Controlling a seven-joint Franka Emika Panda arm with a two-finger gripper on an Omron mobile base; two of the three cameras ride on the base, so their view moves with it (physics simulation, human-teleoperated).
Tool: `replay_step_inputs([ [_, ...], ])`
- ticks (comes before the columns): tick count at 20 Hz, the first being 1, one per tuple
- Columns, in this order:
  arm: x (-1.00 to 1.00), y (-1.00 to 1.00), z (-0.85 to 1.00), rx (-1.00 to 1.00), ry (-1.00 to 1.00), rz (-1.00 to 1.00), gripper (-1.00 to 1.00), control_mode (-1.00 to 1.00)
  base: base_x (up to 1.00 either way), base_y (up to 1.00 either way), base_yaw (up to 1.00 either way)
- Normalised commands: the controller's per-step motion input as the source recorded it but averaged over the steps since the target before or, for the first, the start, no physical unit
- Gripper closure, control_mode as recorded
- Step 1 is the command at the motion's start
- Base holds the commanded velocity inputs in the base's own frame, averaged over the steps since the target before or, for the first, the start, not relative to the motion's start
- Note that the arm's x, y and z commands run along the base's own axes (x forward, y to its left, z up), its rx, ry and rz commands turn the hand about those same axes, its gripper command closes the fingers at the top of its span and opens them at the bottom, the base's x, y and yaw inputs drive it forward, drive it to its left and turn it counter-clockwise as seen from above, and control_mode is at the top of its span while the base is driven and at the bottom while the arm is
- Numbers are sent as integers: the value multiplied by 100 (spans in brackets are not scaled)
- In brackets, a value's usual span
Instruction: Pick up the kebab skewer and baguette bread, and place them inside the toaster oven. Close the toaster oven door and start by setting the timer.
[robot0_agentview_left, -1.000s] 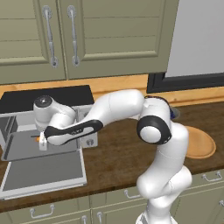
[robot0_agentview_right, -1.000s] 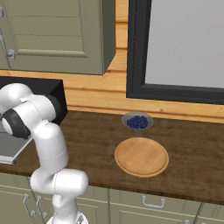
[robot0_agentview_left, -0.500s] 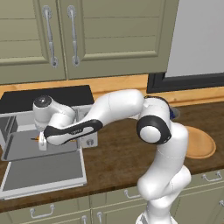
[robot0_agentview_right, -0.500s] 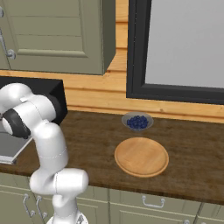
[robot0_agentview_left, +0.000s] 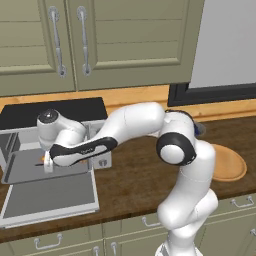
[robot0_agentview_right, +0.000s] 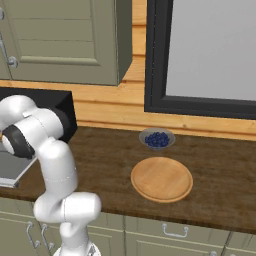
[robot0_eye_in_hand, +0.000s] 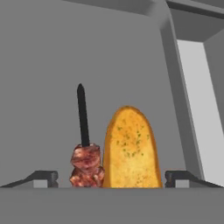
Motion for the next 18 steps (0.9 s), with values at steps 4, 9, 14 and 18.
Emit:
replay_step_inputs([
  [4,-72,28,7,0,-13,-17,-100,-100,0,0,0],
  [9,-79,9,25,8,-14,-35,-100,-100,0,0,0],
  [14,-61,0,20,18,-13,-51,-100,-100,0,0,0],
  [18,-21,-14,16,23,-22,-58,-100,-100,0,0,0],
])
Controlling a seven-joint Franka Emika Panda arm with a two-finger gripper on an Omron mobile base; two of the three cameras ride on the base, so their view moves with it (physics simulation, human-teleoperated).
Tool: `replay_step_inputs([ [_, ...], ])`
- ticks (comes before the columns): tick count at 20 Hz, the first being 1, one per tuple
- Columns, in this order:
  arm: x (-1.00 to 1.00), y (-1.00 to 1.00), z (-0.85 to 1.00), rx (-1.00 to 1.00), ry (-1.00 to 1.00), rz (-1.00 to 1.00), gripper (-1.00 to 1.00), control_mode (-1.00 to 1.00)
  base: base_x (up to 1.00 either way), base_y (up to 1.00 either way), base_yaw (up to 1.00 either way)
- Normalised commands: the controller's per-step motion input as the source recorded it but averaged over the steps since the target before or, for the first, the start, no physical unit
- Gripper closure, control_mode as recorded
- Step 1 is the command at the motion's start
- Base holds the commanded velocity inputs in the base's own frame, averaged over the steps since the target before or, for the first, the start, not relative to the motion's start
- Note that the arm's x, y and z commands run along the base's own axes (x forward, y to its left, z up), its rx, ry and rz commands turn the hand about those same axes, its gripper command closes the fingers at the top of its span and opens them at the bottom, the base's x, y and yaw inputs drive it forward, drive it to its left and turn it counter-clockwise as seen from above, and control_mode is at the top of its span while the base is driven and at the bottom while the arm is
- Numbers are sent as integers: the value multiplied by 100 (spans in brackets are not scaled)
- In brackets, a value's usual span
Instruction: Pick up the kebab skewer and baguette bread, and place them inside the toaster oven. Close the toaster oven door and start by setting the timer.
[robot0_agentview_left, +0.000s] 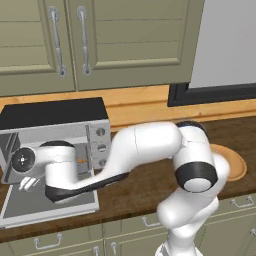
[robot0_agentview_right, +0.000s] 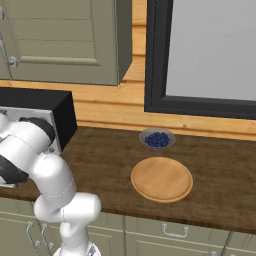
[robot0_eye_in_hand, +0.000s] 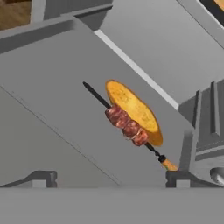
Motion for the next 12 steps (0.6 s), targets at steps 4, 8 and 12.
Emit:
replay_step_inputs([
  [4,-6,-44,9,29,-24,-51,-100,-100,0,0,0],
  [8,0,-42,0,25,-23,-38,-100,-100,0,0,0],
  [12,-7,-37,-4,24,-23,-16,-100,-100,0,0,0],
])
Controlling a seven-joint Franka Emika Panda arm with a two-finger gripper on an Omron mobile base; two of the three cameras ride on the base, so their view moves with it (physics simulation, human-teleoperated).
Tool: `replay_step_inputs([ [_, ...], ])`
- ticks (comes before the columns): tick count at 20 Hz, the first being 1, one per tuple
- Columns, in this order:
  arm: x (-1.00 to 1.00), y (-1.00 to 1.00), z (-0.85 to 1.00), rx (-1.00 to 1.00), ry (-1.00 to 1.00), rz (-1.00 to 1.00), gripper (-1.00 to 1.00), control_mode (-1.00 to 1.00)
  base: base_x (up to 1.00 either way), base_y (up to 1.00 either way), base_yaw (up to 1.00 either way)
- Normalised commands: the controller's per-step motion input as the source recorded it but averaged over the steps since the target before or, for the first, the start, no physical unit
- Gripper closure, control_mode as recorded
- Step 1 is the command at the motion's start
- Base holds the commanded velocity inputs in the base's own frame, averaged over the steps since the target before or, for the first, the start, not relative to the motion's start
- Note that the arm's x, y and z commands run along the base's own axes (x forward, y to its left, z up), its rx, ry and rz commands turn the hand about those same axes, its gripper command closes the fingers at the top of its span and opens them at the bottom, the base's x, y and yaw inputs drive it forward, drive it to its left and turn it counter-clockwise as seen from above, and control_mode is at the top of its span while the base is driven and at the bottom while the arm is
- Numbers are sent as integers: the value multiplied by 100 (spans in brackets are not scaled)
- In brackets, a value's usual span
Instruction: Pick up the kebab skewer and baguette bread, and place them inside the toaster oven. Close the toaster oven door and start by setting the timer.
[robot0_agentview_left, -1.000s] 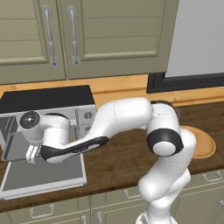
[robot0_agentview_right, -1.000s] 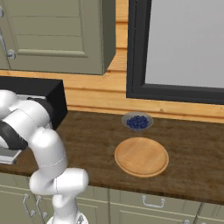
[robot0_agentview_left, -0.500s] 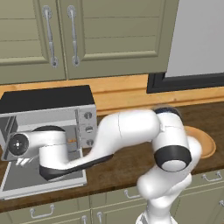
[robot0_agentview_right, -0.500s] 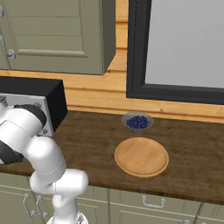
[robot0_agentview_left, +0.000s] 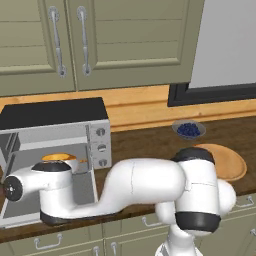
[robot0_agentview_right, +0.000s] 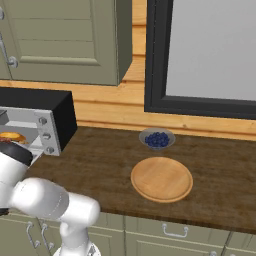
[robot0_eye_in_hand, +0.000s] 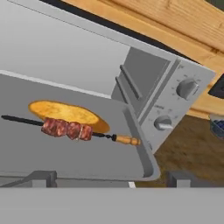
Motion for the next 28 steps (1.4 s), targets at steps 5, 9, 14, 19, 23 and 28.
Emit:
replay_step_inputs([
  [5,-2,-41,-8,16,-16,0,-100,-100,0,0,0],
  [9,23,-25,0,6,-1,1,-100,-100,0,0,0],
  [14,28,-4,0,2,0,0,-100,-100,0,0,0],
  [19,3,-1,-6,2,0,0,-100,-100,0,0,0],
  [23,0,0,-9,12,1,0,-100,-100,0,0,0],
  [28,0,0,-1,15,6,0,-100,-100,0,0,0],
])
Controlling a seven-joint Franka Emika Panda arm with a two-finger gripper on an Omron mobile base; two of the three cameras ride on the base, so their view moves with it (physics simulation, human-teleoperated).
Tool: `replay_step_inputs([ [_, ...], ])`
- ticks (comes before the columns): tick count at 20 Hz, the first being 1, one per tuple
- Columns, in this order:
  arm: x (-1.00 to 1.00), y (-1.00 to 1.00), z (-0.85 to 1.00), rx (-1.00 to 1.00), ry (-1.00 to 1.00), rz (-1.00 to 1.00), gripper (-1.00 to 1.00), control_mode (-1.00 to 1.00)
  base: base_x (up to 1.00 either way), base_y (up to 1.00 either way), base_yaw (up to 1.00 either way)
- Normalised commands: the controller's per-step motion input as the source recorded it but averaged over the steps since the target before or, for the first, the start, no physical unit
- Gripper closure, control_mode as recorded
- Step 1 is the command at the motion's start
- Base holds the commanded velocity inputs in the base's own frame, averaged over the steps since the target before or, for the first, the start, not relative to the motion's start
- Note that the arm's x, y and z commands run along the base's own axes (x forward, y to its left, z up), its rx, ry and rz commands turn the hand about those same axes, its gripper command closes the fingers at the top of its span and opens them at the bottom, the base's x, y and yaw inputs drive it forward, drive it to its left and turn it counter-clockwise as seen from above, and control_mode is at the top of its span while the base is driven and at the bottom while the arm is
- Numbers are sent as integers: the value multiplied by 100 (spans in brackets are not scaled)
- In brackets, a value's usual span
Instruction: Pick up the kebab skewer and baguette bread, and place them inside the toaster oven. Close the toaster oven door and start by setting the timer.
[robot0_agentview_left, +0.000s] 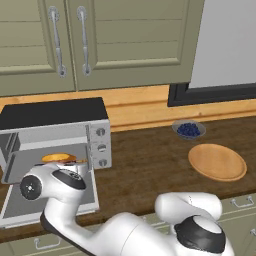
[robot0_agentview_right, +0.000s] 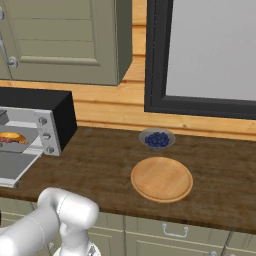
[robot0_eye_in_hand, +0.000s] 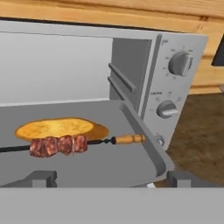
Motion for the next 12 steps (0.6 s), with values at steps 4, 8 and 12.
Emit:
replay_step_inputs([
  [4,0,1,0,12,8,0,-100,-100,0,0,0],
  [8,0,18,-10,1,3,3,-100,-100,0,0,0],
  [12,0,19,-38,-2,0,4,-100,-100,0,0,0],
])
